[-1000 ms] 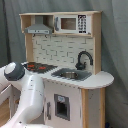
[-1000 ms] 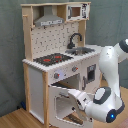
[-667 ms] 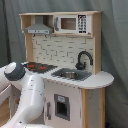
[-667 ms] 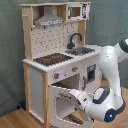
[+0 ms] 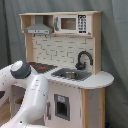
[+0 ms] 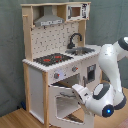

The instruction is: Play with the kitchen

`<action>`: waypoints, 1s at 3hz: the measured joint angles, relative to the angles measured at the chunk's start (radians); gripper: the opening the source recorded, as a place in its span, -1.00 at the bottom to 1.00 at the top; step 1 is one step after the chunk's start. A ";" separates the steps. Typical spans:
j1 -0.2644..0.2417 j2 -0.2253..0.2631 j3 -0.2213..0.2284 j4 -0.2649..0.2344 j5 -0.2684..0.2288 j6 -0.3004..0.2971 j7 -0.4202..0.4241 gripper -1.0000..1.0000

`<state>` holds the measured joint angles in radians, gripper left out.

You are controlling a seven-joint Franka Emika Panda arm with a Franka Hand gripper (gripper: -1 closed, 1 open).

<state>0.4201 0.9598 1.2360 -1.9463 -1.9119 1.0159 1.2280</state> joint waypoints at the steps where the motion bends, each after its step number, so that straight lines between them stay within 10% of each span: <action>1: -0.068 0.000 0.054 -0.055 0.000 -0.051 0.004 1.00; 3: -0.194 0.005 0.090 -0.182 0.000 -0.071 0.094 1.00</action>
<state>0.2263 0.9646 1.3259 -2.1285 -1.9119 0.9445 1.3218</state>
